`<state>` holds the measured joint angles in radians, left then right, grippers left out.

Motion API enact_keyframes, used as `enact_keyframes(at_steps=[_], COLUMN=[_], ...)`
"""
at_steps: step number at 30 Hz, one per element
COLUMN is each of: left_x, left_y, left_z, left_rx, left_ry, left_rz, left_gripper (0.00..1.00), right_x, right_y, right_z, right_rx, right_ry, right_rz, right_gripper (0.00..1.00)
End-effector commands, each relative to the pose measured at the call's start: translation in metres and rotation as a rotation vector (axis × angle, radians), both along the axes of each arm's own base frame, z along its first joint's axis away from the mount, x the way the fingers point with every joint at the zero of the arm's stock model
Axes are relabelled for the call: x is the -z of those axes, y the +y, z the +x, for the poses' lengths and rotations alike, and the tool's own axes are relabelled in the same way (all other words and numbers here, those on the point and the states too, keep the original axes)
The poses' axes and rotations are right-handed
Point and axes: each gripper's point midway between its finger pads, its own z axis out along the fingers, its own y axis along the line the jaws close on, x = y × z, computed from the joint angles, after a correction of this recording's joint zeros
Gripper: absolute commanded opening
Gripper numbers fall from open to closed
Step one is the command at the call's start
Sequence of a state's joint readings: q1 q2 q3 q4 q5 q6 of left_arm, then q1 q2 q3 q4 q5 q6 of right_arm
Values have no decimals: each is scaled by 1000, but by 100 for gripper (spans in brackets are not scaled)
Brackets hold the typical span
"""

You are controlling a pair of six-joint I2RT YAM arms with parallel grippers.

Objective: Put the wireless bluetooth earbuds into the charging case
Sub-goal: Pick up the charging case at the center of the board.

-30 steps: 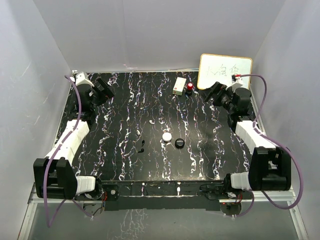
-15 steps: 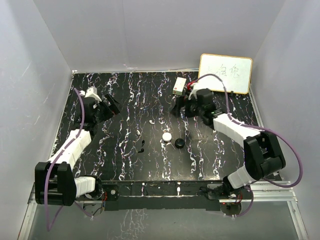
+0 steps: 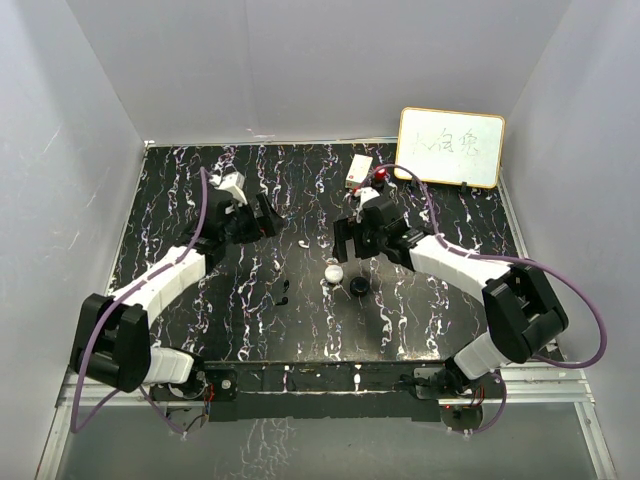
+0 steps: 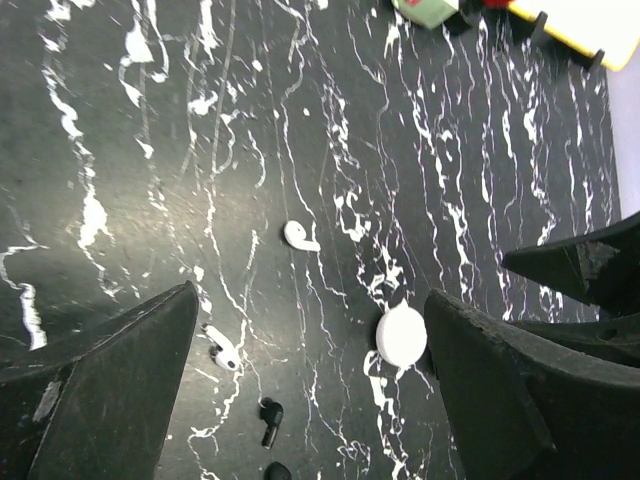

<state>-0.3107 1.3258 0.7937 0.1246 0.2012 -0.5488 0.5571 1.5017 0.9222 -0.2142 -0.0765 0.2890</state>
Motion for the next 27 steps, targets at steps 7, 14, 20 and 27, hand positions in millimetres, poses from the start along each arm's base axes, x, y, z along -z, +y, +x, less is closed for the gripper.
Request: enact_keyframes(at_steps=[7,14,20,27], left_x=[-13,-12,-8,-11], left_y=[-14,-14,-12,-8], left_z=[-1,-7,-9,-10], left_rx=[45,56,47,48], left_ry=[-9,-2,5,2], left_rz=[39,40,50,79], left_gripper=[94,92,92,92], right_x=[11,16,29,43], right_y=[22,22,36,47], right_z=[-12,-24,-37,-50], right_rx=[-13,-26,-27,28], right_ry=[9,20,52,91], right_rz=[-48,-55,-84,-131], right_gripper=[95,94,92,89])
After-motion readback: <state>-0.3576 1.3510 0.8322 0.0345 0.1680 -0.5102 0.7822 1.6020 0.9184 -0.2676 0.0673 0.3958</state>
